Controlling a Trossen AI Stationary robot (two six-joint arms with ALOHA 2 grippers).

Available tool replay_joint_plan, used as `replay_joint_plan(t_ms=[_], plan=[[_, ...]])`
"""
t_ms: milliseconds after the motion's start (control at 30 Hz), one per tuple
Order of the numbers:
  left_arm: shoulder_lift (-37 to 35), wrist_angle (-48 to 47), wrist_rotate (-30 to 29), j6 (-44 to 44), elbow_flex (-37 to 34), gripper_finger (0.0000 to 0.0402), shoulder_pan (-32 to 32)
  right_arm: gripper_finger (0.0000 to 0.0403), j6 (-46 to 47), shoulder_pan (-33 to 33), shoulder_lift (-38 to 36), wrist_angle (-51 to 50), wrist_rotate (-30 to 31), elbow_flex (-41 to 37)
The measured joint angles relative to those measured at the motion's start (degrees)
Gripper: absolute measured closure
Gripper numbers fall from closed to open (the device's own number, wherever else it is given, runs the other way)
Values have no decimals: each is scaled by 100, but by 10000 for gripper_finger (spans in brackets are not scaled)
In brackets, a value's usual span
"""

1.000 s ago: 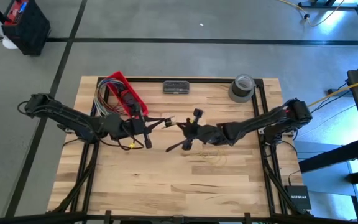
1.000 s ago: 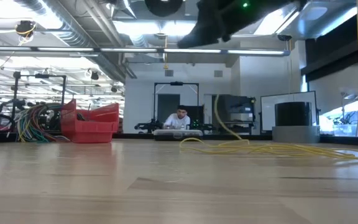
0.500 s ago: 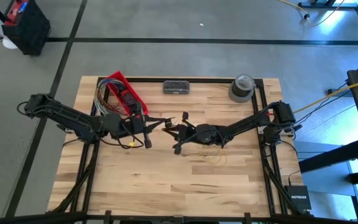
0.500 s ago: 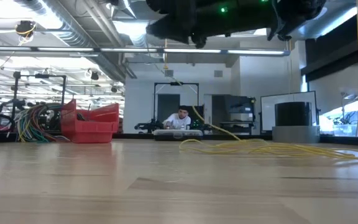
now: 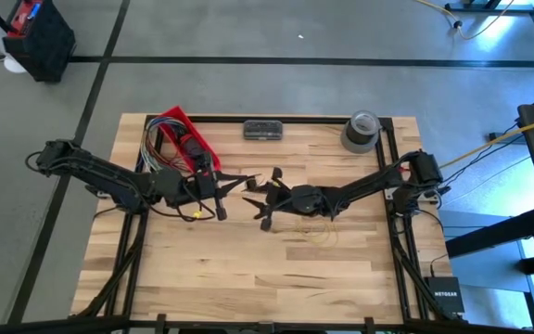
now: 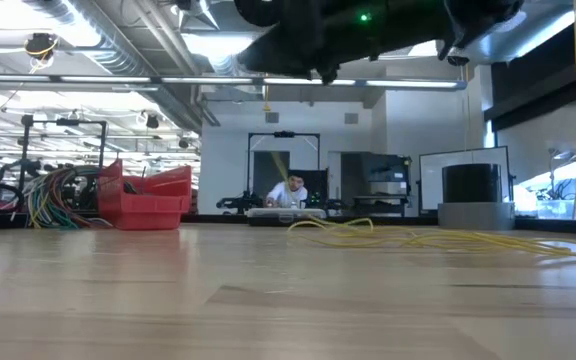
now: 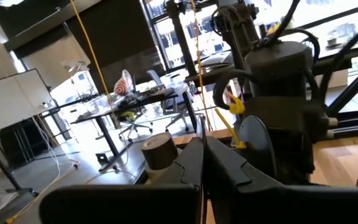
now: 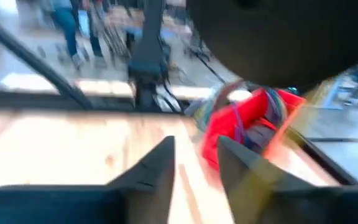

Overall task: Coil cords
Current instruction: Coil the yellow wire on the spool

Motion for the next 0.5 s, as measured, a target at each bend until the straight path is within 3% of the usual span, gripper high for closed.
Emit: replay_joint_plan(t_ms=[200,333,500], plan=[[0,-10,-48,28,0,400,0,213,-213,0,-869,-1866,194,2],[0,-5,-48,44,0,400,0,206,90,109,-1447,-2786,160,2],[0,-2,-48,28,0,400,0,205,123,368,-1754,-3160,230,4]])
